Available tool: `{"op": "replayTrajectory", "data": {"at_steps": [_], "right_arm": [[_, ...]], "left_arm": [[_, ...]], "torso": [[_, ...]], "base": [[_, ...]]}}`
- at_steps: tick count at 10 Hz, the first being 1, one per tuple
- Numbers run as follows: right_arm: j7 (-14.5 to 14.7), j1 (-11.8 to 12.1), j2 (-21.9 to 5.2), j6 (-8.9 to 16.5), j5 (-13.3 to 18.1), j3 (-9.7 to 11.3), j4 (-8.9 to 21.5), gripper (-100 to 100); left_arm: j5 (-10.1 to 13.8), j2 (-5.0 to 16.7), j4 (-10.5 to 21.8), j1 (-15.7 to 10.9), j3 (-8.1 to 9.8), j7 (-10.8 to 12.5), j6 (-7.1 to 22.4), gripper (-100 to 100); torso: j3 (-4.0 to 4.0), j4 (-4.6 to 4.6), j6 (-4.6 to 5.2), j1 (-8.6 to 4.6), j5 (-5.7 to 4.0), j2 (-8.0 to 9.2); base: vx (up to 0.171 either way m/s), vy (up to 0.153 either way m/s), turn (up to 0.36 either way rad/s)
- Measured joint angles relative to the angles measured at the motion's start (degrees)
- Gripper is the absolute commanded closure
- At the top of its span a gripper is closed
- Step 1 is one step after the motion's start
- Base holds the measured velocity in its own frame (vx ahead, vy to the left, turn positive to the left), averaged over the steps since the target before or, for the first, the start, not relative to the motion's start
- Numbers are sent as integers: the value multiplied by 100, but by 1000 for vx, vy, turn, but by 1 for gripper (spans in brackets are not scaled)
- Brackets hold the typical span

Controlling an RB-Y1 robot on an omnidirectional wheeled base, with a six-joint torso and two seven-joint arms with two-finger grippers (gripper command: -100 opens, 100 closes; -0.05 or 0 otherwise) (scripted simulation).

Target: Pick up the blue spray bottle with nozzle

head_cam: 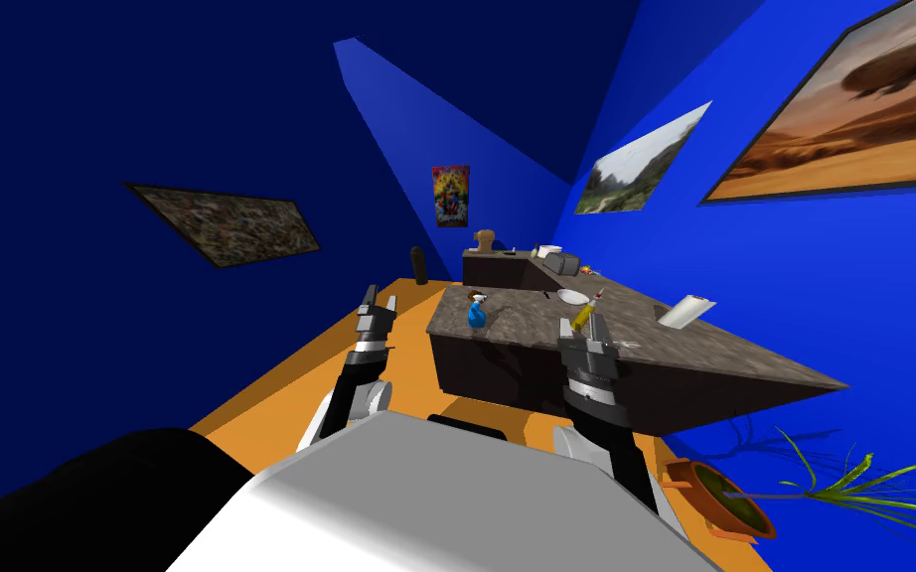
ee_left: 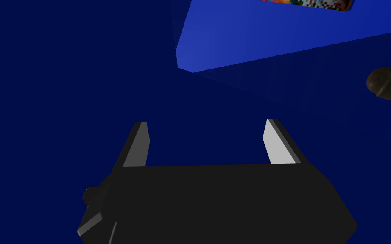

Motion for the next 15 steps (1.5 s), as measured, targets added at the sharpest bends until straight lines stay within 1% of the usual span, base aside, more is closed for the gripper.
{"op": "replayTrajectory", "data": {"at_steps": [2, 5, 6, 8, 9, 11, 13, 14, 15], "right_arm": [[-9, -4, -233, -43, 83, 45, 50, -100], [-61, -117, -727, -134, 311, 107, 235, -100], [-80, -151, -838, -153, 350, 107, 276, -100], [-118, -193, -1163, -257, 534, 170, 406, -100], [-137, -221, -1277, -275, 584, 181, 434, -100], [-201, -357, -1629, -344, 786, 221, 612, -100], [-246, -350, -1943, -414, 940, 266, 648, -100], [-290, -432, -2138, -449, 1067, 295, 746, -100], [-301, -454, -2272, -509, 1138, 324, 826, -100]], "left_arm": [[0, 0, 0, 0, 0, 0, 0, 0], [0, 1, 0, 0, 1, 0, 0, 0], [0, 1, 0, 0, 1, 0, 0, 0], [0, 1, 0, 0, 0, 0, 0, 0], [0, 0, 0, 0, 1, 0, 0, 0], [0, 1, 0, 0, 1, 0, 0, 0], [0, 1, 0, 0, 1, 0, 0, 0], [0, 1, 0, 0, 1, 0, 0, 0], [0, 1, 0, 1, 1, 0, 0, 0]], "torso": [[-2, -1, 0, -12, -2, -4], [-6, -2, -1, -29, -6, -11], [-6, -2, 0, -23, -6, -10], [-7, -3, -1, -22, -5, -13], [-6, -2, 1, -19, -5, -9], [-5, -2, -1, -30, -7, -8], [-7, -3, 0, -25, -6, -11], [-9, -3, -1, -33, -8, -16], [-7, -3, 1, -29, -7, -12]], "base": [[13, -35, 56], [24, -59, 65], [25, -47, 59], [24, -48, 72], [10, -55, 61], [18, -69, 77], [30, -72, 93], [20, -72, 47], [14, -65, 70]]}}
